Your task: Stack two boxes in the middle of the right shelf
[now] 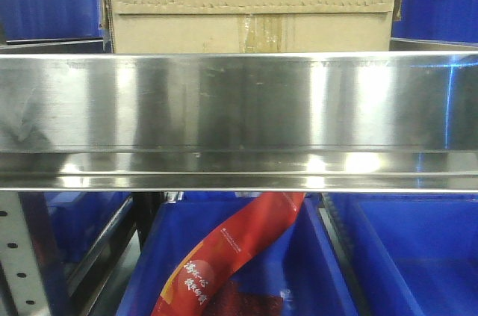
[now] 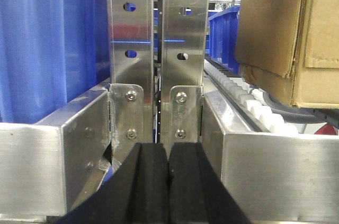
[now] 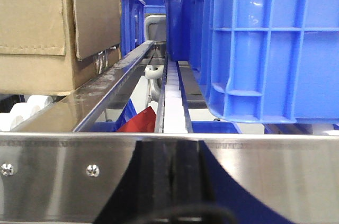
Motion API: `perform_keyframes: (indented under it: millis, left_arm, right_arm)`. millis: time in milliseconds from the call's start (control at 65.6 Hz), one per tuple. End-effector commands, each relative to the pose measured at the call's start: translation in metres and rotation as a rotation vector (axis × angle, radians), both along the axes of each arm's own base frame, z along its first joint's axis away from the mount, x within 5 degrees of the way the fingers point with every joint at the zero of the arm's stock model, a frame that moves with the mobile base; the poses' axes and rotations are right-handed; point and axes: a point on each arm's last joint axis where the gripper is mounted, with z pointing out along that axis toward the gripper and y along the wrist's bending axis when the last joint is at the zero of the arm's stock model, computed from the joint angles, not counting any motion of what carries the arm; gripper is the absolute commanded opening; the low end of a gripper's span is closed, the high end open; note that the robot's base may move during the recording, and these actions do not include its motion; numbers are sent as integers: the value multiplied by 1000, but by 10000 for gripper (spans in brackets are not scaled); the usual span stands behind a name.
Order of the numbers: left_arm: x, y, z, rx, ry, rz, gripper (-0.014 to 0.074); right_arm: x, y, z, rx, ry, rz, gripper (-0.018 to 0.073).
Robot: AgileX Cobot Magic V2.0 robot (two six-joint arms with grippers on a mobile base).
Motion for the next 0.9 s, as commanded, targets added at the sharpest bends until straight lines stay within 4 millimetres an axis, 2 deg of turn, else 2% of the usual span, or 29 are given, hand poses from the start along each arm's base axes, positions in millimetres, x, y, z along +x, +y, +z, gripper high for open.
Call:
perform_keyframes:
  millis: [0,884]
  left_arm:
    - [-1,0,2,-1,-19,4,-111]
    - [-1,0,2,-1,-19,4,-111]
  right_arm:
    - [-1,-1,2,-6,-32,-7,-153]
    - [-1,-1,2,-6,-32,-7,-153]
